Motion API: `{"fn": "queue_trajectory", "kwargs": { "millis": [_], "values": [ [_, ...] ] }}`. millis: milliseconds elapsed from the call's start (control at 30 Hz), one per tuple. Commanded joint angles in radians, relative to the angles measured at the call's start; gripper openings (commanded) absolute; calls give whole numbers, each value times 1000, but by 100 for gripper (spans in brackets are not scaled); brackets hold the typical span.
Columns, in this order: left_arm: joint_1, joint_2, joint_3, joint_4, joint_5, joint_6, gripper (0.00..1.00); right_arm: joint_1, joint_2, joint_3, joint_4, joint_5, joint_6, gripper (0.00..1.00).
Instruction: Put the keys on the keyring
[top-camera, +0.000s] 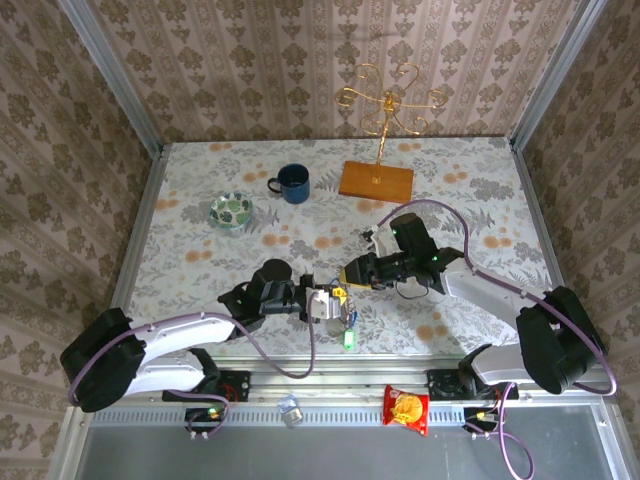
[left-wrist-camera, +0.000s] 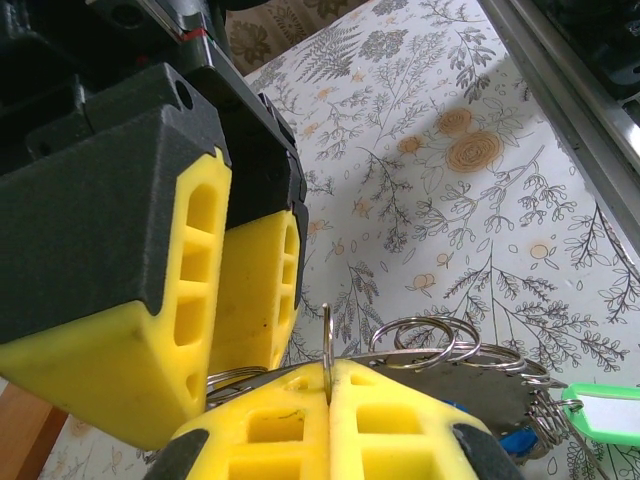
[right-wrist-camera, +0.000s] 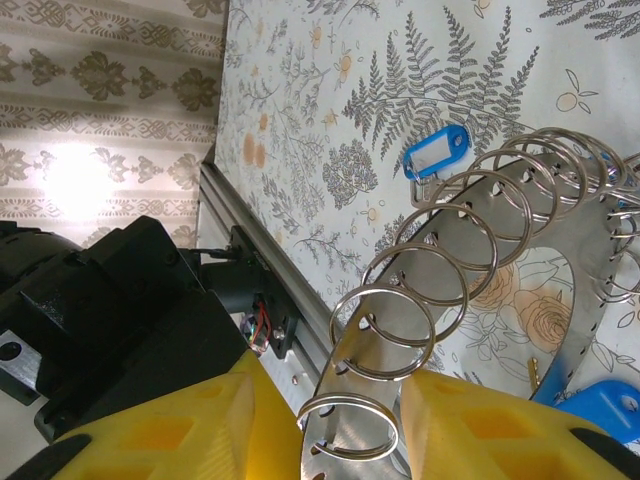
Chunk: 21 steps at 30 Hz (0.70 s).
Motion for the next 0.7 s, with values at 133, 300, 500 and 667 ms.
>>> {"fn": "queue_trajectory", "kwargs": {
  "millis": [133,300,500,667],
  "values": [
    [-11,-12,-7,10,-4,21,0,5,-22,-16,3,-29,-1,37],
    [-13,-13,-7,8,-6,19,0,6,-31,-15,-5,-29,-3,32],
    [-13,-12,-7,7,-5,19,0,4,-50,-7,-23,-28,-7,29],
    [-13,-12,-8,7,-7,21,0,4,-58,-1,-40,-24,-13,27]
  ]
}}
